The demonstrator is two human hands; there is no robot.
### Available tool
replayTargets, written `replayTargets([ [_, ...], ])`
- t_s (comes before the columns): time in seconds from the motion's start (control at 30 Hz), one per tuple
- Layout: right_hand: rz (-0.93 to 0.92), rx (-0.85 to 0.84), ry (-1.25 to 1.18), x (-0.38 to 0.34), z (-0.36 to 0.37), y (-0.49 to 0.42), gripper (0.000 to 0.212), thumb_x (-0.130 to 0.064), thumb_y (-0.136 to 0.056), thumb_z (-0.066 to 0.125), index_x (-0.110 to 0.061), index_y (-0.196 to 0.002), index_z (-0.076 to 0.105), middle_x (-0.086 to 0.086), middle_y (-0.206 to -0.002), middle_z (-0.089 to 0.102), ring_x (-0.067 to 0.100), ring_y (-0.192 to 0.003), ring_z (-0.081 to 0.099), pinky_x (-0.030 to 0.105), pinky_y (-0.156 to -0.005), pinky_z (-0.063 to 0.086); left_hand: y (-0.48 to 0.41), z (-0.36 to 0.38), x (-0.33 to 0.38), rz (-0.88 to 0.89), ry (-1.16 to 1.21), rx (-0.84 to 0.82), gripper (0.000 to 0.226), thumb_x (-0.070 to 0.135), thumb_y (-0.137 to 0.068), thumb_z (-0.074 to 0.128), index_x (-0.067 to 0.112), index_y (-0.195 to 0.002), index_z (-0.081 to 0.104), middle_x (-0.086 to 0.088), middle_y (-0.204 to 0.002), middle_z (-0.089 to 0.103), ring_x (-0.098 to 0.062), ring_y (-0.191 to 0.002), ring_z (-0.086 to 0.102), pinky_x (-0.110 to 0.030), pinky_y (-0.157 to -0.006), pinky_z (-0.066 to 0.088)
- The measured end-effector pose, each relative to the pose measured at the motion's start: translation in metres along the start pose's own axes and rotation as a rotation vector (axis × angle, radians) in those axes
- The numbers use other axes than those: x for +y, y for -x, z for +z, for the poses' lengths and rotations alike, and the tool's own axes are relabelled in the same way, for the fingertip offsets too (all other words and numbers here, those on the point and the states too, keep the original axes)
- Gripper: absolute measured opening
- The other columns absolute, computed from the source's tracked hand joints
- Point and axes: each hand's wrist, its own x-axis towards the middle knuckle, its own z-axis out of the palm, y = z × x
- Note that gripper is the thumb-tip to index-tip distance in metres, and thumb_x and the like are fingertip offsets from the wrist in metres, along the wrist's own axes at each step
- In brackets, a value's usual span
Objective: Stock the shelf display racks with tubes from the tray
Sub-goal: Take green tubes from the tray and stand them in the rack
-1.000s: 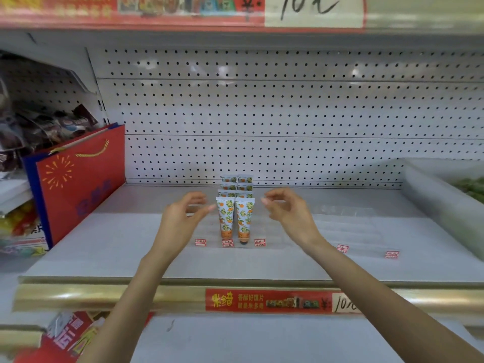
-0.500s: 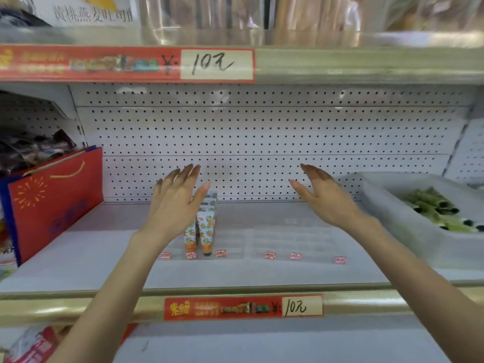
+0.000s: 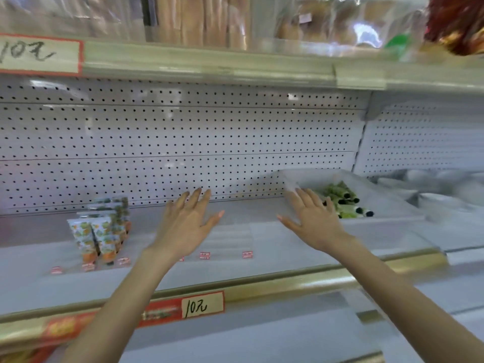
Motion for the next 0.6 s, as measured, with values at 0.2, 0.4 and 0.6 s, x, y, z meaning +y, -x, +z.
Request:
replayTargets([
  [0.2, -0.006, -0.011, 0.008, 0.052, 0.002, 0.013, 0.07, -0.062, -0.093, 0.022, -0.024, -0.15, 0.006, -0.002, -0.158, 0.004, 0.021, -0.146, 0.001, 0.049, -0.115, 0.004, -0.007, 0.025, 0.054, -0.01, 0.019, -0.04, 0.068, 0.059, -0.093, 0.021, 0.025, -0.15, 0.006, 0.003, -0.158, 0.003, -0.018, -0.145, 0.003, -0.042, -0.116, 0.005],
  [0.4, 0.026, -0.04, -0.058, 0.094, 0.005, 0.018, 0.071, -0.063, -0.092, 0.018, -0.024, -0.15, 0.009, -0.003, -0.158, 0.007, 0.02, -0.146, 0.002, 0.05, -0.117, 0.007, -0.01, 0.045, 0.095, 0.035, 0.027, -0.071, 0.093, 0.074, -0.072, -0.002, 0.023, -0.149, 0.012, 0.003, -0.157, 0.009, -0.018, -0.144, 0.009, -0.041, -0.116, 0.009],
  [0.6, 0.088, -0.037, -0.138, 0.117, 0.005, 0.007, 0.066, -0.06, -0.093, 0.021, -0.025, -0.149, 0.015, -0.003, -0.157, 0.013, 0.02, -0.145, 0.01, 0.046, -0.114, 0.01, -0.028, 0.049, 0.108, 0.059, 0.044, -0.043, 0.068, 0.061, -0.093, 0.017, 0.022, -0.149, 0.013, 0.001, -0.157, 0.012, -0.018, -0.143, 0.011, -0.04, -0.115, 0.01],
])
